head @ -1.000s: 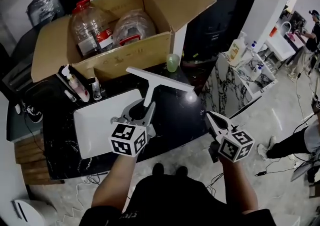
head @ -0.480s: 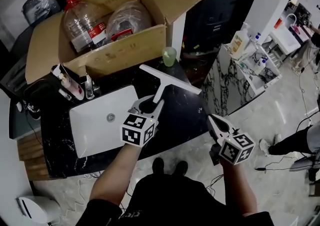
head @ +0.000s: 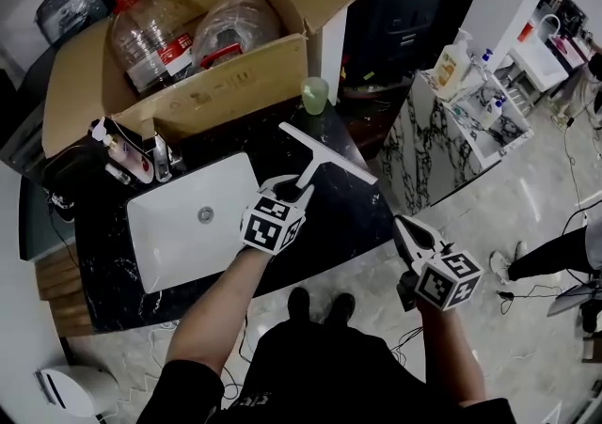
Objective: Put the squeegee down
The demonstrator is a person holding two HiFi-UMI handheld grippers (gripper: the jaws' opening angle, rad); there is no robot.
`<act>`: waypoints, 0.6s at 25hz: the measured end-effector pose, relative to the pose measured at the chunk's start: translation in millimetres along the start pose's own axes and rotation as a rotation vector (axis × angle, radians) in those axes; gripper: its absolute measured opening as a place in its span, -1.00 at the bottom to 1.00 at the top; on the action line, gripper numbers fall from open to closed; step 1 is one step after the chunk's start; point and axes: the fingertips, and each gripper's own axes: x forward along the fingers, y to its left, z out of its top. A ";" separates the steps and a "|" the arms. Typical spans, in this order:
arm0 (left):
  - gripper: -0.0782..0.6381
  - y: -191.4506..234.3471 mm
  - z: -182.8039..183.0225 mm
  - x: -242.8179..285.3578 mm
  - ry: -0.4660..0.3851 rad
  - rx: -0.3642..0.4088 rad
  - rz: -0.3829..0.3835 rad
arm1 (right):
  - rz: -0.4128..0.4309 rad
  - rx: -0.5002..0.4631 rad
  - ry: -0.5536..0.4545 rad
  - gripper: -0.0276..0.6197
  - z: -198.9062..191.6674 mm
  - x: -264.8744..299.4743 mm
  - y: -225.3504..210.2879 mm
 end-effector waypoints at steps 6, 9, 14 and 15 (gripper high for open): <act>-0.50 -6.5 -17.4 20.7 0.084 0.061 -0.046 | -0.013 0.006 0.004 -0.90 -5.7 -8.0 -3.3; -0.50 -9.9 -25.3 30.8 0.117 0.081 -0.063 | -0.019 0.007 0.008 -0.90 -9.8 -10.0 -4.2; -0.50 -20.5 -36.4 42.5 0.162 0.109 -0.096 | -0.025 0.011 0.011 -0.90 -12.9 -13.2 -4.3; -0.50 -22.4 -38.8 44.3 0.171 0.114 -0.102 | -0.027 0.010 0.010 -0.90 -12.9 -14.0 -4.5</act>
